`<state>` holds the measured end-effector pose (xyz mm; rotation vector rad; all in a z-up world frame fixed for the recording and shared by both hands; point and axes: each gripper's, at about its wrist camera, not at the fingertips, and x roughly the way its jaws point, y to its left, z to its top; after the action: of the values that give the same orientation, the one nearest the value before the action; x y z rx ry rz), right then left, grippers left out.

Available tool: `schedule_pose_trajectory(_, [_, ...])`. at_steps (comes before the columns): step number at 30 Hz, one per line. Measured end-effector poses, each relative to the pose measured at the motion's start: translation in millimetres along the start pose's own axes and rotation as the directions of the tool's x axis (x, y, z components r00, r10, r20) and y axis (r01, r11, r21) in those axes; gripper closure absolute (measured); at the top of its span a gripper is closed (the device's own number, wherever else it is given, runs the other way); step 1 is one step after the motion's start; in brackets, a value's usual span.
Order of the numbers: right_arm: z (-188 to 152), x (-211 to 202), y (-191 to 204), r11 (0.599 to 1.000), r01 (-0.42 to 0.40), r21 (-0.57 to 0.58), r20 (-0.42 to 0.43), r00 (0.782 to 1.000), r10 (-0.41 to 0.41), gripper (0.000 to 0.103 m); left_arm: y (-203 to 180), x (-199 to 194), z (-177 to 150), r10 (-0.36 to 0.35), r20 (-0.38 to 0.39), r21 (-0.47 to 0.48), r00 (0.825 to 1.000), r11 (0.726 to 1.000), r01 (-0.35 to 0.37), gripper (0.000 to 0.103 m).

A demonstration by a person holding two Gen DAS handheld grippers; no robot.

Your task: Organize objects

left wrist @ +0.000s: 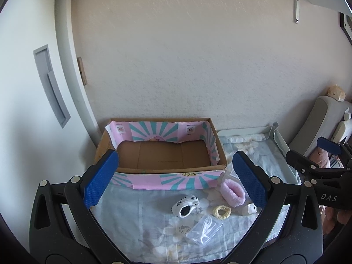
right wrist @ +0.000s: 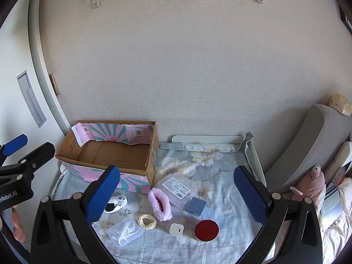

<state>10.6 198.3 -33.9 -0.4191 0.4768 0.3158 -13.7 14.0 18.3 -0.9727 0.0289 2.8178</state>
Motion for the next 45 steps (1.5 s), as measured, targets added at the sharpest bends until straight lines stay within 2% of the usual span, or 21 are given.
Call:
schedule_pose_trajectory(10, [0.4, 0.5, 0.0, 0.998, 0.057, 0.029, -0.021, 0.998, -0.056, 0.000, -3.9, 0.3, -2.3, -0.006, -0.010, 0.004, 1.000, 1.000, 0.006, 0.000])
schedule_pose_trajectory(16, [-0.2, -1.4, -0.4, 0.987, 0.146, 0.069, -0.060, 0.988, -0.142, 0.000, -5.2, 0.4, -4.2, -0.005, -0.019, 0.005, 1.000, 1.000, 0.005, 0.000])
schedule_pose_trajectory(18, [-0.1, -2.4, -0.5, 0.976, 0.198, 0.090, -0.084, 0.978, -0.190, 0.000, -5.1, 1.4, -4.9, -0.010, -0.025, 0.004, 1.000, 1.000, 0.010, 0.000])
schedule_pose_trajectory(20, [0.4, -2.9, -1.3, 0.968, 0.229, 0.103, -0.105, 0.970, -0.218, 0.000, -5.3, 5.1, -7.2, -0.016, -0.038, 0.007, 0.999, 1.000, 0.016, 0.000])
schedule_pose_trajectory(25, [3.2, -8.4, -1.6, 0.966, 0.234, 0.114, -0.107, 0.969, -0.222, 0.000, -1.7, 34.3, -20.2, -0.021, -0.116, 0.013, 0.993, 1.000, 0.023, 0.000])
schedule_pose_trajectory(28, [3.1, -9.6, -4.4, 0.959, 0.256, 0.124, -0.118, 0.963, -0.242, 0.000, 1.7, 63.9, -34.9, -0.051, -0.193, 0.022, 0.980, 0.998, 0.056, 0.000])
schedule_pose_trajectory(30, [1.6, -10.4, -9.4, 0.953, 0.267, 0.142, -0.134, 0.959, -0.249, 0.000, 3.3, 85.0, -48.6, -0.103, -0.256, 0.026, 0.961, 0.993, 0.113, 0.001])
schedule_pose_trajectory(35, [-5.7, -14.2, -19.8, 0.933, 0.315, 0.175, -0.175, 0.942, -0.285, 0.000, -2.3, 125.6, -80.4, -0.148, -0.351, 0.048, 0.925, 0.983, 0.176, 0.006])
schedule_pose_trajectory(45, [-25.0, -10.7, -27.9, 0.888, 0.419, 0.190, -0.277, 0.891, -0.361, 0.000, -12.7, 195.8, -130.6, -0.136, -0.495, 0.093, 0.858, 0.974, 0.208, 0.025])
